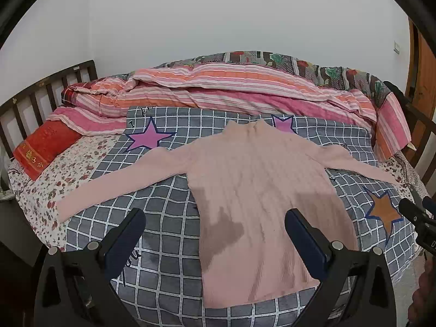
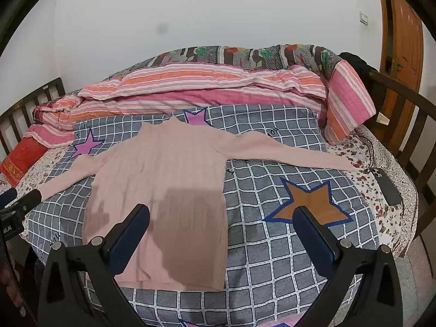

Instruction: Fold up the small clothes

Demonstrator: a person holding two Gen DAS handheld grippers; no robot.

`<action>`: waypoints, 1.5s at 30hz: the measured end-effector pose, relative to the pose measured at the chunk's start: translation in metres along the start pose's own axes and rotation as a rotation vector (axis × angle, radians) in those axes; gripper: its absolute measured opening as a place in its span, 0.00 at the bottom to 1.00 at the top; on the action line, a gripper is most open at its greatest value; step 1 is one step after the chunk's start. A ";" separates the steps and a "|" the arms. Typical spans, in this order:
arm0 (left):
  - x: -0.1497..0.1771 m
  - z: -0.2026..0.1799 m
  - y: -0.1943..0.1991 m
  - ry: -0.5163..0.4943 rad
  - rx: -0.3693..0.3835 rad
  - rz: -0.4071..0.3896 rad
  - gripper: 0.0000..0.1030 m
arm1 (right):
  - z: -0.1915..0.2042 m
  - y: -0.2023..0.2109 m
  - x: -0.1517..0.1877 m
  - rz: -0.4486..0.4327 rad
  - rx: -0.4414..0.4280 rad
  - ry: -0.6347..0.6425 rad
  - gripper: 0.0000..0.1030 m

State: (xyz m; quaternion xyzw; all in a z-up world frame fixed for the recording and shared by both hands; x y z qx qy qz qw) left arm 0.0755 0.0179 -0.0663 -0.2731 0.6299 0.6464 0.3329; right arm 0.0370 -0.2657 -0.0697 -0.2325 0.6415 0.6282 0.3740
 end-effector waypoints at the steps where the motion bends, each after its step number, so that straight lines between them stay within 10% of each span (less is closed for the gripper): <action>1: 0.000 0.000 0.000 0.001 -0.001 -0.001 1.00 | 0.000 0.000 0.000 0.001 0.000 -0.001 1.00; 45: -0.005 0.024 -0.015 0.031 -0.009 -0.003 1.00 | 0.010 -0.007 -0.004 0.001 -0.022 0.004 1.00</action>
Point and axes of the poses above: each gripper's, at about its wrist camera, not at the fingertips, and y roughly against the way its jaws point, z to its left, x to its underside, the point moved 9 cm from there along -y, roughly the way its jaws point, and after that the axes turned 5 degrees about -y, right-handed, at the moved point
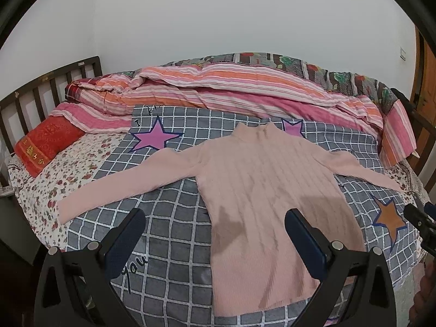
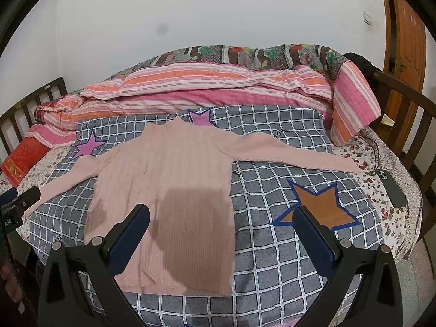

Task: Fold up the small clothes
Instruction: 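Grasp the sweater sleeve with the left tool and lift it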

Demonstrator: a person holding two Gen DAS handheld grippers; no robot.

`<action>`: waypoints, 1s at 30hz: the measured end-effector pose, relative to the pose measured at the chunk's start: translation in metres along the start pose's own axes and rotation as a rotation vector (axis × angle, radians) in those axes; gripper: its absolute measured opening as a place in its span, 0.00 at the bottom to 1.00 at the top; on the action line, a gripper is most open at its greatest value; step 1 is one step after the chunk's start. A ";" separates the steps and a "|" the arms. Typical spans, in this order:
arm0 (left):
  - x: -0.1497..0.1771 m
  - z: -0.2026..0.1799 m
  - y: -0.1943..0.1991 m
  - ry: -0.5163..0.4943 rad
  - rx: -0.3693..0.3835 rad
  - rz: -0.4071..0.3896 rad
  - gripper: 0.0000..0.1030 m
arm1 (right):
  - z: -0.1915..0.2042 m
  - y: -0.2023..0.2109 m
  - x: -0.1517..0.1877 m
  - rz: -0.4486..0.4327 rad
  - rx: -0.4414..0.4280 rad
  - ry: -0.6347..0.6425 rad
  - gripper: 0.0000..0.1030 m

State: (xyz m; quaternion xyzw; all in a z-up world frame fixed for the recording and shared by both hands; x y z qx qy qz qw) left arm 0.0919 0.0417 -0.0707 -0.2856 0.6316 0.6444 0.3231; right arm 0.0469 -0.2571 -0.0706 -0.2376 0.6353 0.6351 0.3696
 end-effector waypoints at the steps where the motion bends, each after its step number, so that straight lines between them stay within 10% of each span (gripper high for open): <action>1: 0.000 0.004 -0.003 0.012 0.001 0.002 1.00 | 0.002 -0.003 0.000 -0.001 -0.006 0.004 1.00; 8: 0.021 0.047 -0.052 0.171 0.079 0.073 0.97 | 0.002 -0.029 0.005 0.030 0.041 0.037 1.00; 20: 0.075 0.183 -0.145 0.476 -0.054 0.131 0.91 | -0.010 -0.089 0.021 0.032 0.069 0.044 1.00; 30: 0.093 0.284 -0.189 0.750 -0.109 0.024 0.71 | -0.005 -0.131 0.022 0.052 -0.056 -0.033 0.99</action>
Point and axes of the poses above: each gripper's, at about its wrist camera, not at the fingertips, and y roughly against the way its jaws point, z to its left, x to its underside, the point moved 9 cm from there along -y, roughly the way its jaws point, and after that the axes turned 5 degrees about -y, right-handed, at the moved point
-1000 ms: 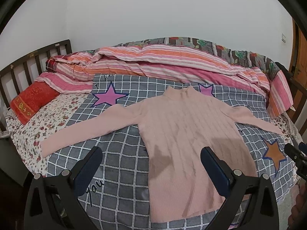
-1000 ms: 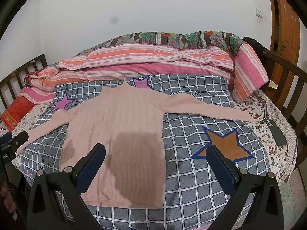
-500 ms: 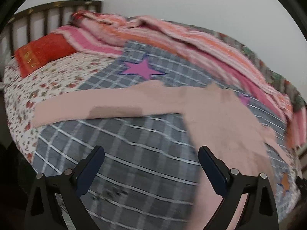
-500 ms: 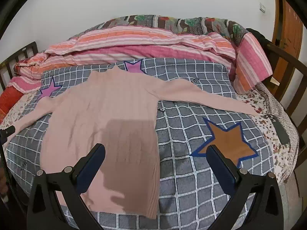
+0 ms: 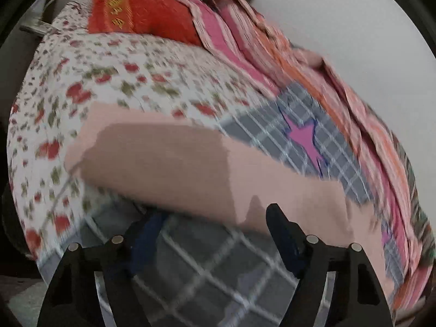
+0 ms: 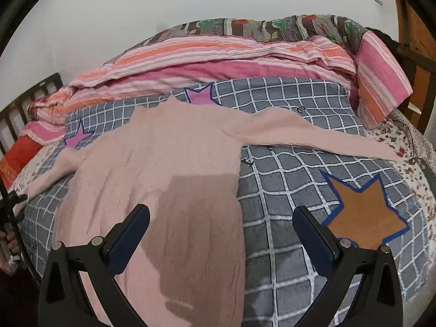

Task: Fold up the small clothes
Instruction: 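Grasp the sweater sleeve with the left tool and lift it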

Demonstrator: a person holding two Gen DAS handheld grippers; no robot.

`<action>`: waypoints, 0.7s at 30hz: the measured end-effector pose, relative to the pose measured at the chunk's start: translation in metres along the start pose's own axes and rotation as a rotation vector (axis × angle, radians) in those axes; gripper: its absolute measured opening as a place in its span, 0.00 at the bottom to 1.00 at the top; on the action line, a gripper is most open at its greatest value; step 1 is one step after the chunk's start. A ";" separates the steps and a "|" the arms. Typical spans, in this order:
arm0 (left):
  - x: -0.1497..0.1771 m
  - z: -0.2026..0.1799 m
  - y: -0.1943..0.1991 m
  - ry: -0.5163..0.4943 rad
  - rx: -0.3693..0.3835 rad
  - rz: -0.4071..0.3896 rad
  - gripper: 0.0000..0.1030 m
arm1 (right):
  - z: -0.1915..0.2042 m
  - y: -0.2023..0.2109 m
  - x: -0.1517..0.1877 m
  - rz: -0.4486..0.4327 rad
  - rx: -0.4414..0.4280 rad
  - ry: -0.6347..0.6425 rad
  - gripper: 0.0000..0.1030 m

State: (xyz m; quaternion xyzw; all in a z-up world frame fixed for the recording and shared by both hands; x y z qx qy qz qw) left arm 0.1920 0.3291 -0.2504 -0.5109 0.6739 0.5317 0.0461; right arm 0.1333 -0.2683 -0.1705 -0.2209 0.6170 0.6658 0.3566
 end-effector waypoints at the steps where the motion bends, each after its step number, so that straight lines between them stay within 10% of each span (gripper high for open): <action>1: -0.005 0.002 -0.002 -0.002 -0.012 -0.010 0.67 | 0.000 -0.004 0.000 0.006 -0.006 -0.007 0.98; 8: -0.031 0.010 -0.012 -0.083 -0.146 -0.056 0.08 | -0.006 -0.025 0.003 0.034 -0.037 -0.039 0.85; 13: -0.047 -0.021 0.006 -0.169 -0.155 -0.096 0.07 | -0.009 -0.038 0.004 0.046 -0.035 -0.006 0.83; 21: -0.055 -0.172 0.029 -0.405 -0.020 -0.170 0.06 | -0.022 -0.039 -0.005 0.039 -0.059 -0.019 0.83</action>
Point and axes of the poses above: each gripper's, at about its wrist camera, not at the fingertips, and y roughly against the way its jaws point, z to its left, x to its underside, the point moved 9 cm from there along -y, roughly the way its jaws point, and after that the axes turned 5 degrees about -y, right-handed, at the moved point
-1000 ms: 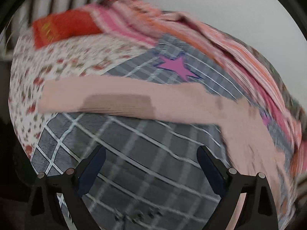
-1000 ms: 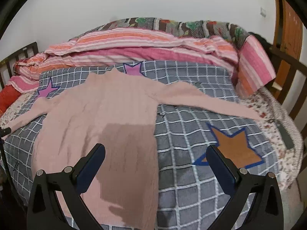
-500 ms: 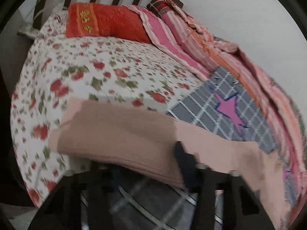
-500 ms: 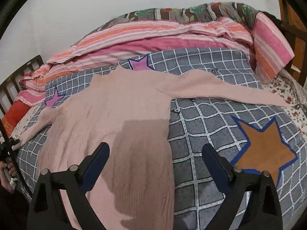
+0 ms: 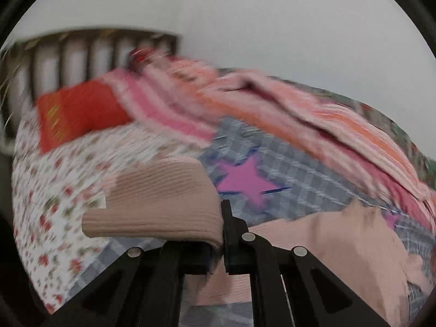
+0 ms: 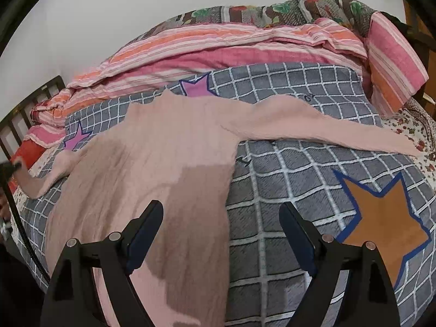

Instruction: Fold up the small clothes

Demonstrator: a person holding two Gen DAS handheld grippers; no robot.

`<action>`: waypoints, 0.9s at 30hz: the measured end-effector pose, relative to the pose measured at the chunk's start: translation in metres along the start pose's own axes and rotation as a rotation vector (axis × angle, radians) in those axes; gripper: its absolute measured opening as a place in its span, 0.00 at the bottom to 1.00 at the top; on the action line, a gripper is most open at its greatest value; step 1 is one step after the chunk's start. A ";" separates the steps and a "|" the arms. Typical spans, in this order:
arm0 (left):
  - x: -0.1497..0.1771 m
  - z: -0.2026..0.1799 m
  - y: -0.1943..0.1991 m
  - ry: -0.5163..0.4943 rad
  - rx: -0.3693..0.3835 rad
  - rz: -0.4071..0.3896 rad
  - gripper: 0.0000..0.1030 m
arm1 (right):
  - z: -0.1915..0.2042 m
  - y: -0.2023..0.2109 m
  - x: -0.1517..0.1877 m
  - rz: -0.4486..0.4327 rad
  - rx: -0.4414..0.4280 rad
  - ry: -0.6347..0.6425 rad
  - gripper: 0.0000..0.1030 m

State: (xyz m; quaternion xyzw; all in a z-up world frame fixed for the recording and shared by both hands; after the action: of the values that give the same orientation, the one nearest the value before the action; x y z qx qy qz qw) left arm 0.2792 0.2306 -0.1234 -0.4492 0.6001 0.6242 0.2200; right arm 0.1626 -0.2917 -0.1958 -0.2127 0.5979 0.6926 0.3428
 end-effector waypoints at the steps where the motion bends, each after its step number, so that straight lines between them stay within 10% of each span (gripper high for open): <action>1: -0.006 -0.024 0.000 -0.021 0.039 0.002 0.06 | -0.003 0.001 -0.002 -0.002 0.005 -0.001 0.83; 14: 0.044 -0.354 0.009 -0.336 0.465 0.064 0.06 | -0.065 0.013 -0.020 -0.021 0.090 -0.084 0.83; 21: 0.138 -0.427 -0.009 -0.388 0.580 0.261 0.12 | -0.083 0.004 -0.019 0.004 0.106 -0.111 0.83; 24: 0.142 -0.415 -0.013 -0.362 0.581 0.316 0.30 | -0.078 -0.007 -0.024 0.017 0.088 -0.092 0.83; 27: 0.125 -0.383 -0.006 -0.310 0.604 0.289 0.72 | -0.066 -0.020 -0.035 0.025 0.035 -0.079 0.79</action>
State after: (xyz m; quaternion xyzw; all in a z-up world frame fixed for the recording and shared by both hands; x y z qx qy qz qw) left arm 0.3356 -0.1639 -0.1823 -0.1748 0.7740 0.5043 0.3406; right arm 0.1937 -0.3630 -0.1977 -0.1716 0.5984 0.6943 0.3613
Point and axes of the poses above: each gripper's, at about its wrist camera, not at the fingertips, and y roughly against the way its jaws point, z to its left, x to its underside, the point moved 9 cm from there along -y, roughly the way its jaws point, and after that the axes turned 5 degrees about -y, right-handed, at the moved point
